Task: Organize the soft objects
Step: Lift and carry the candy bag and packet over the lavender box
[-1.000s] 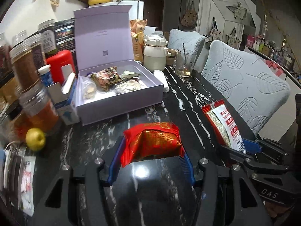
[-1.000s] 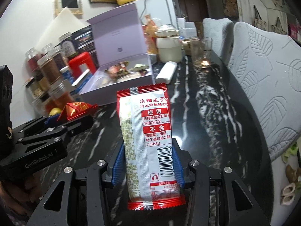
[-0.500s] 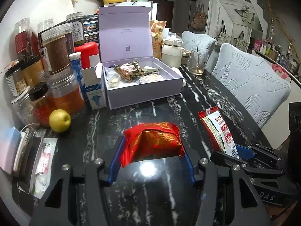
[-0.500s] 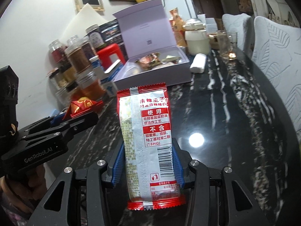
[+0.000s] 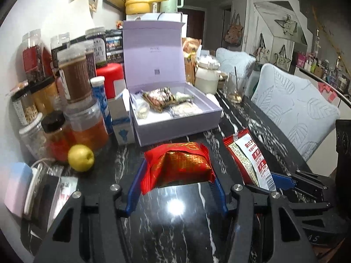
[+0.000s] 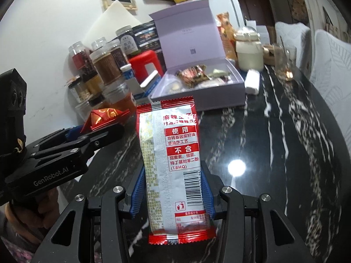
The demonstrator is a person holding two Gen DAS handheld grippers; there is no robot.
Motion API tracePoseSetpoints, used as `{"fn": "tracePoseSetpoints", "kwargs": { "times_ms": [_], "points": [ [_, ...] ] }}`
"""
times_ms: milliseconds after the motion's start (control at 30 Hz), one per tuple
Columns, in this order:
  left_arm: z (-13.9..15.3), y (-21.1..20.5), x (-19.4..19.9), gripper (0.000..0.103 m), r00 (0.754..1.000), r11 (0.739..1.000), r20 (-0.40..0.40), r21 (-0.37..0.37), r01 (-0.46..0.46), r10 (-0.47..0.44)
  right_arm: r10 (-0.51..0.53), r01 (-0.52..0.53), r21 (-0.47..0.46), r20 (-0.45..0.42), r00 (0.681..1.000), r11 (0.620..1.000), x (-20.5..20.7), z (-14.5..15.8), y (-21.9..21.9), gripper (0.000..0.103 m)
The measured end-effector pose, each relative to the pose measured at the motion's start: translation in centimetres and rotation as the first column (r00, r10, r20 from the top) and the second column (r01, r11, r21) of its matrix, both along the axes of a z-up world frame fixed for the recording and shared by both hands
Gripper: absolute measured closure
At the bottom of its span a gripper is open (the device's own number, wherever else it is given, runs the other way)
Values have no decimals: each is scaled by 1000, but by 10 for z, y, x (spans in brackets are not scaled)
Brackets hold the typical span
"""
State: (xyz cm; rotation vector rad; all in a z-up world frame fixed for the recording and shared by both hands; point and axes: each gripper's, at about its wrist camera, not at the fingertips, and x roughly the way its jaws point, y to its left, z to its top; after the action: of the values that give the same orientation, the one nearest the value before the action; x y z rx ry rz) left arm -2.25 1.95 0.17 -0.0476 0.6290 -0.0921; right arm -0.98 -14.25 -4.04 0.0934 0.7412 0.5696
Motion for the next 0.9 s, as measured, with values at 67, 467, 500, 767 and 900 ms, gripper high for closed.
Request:
{"fn": "tracePoseSetpoints", "kwargs": {
  "times_ms": [67, 467, 500, 767, 900],
  "points": [
    [6, 3, 4, 48, 1000, 1000, 19, -4, -7, 7, 5, -5, -10, 21, 1000, 1000, 3, 7, 4, 58],
    [51, 24, 35, 48, 989, 1000, 149, -10, -24, 25, 31, -26, -35, 138, 990, 999, 35, 57, 26, 58],
    [55, 25, 38, 48, 987, 1000, 158, -11, -23, 24, 33, -28, -36, 147, 989, 999, 38, 61, 27, 58],
    [78, 36, 73, 48, 973, 999, 228, -24, -32, 37, 37, -33, -25, 207, 978, 999, 70, 91, 37, 58],
    [89, 40, 88, 48, 967, 999, 253, -43, -28, 38, 34, -31, -16, 228, 973, 999, 90, 105, 39, 58]
  ]
}}
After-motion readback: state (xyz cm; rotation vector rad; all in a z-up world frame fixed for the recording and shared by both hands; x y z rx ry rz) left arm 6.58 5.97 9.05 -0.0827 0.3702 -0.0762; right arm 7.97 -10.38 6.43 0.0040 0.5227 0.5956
